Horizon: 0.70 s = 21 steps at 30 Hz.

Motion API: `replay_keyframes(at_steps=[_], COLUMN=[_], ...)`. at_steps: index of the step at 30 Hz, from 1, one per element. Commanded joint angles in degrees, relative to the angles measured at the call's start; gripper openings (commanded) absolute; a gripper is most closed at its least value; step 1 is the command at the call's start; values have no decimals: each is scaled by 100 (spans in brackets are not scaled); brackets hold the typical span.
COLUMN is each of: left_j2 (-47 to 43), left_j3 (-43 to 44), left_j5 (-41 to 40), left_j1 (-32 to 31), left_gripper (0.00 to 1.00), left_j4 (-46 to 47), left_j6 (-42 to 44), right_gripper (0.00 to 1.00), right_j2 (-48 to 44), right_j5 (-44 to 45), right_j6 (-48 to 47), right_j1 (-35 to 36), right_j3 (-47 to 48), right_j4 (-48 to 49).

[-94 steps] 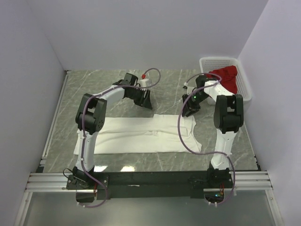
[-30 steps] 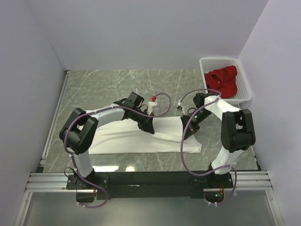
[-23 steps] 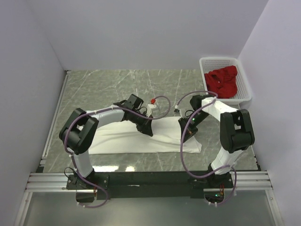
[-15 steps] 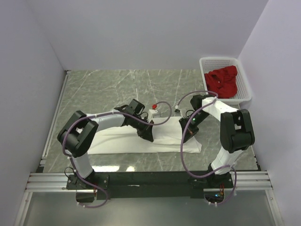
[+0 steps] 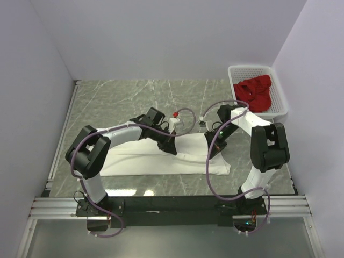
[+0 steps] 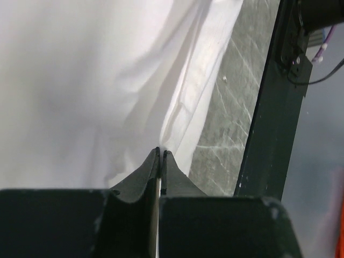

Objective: Fold and stack the t-shirts
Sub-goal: Fold the tshirt

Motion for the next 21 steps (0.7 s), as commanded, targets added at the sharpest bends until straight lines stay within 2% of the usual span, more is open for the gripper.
replay_keyframes(at_steps=[1,14,18,19,21], left_j2=[116,705,775,784,811], left_j3=[396,1020,1082,1091,1108], left_j5=[153,-330,-698,-778,-997], left_j1=[118,311,320,311,320], left_gripper=[4,12,14,15,24], left_j4=[-130,-61,19,28,10], left_j6=[5,-161,-206,-232,-267], right_gripper=[0,0,0,0,0], right_j2=[166,579,737,773,817], right_j5=[-33,345,450,546,661], right_j6=[69,446,648,684,780], right_j1=[-35,-290,-281,-281,-290], right_j3=[356,787,954,1007,1042], right_j4=[30,503,627,654,733])
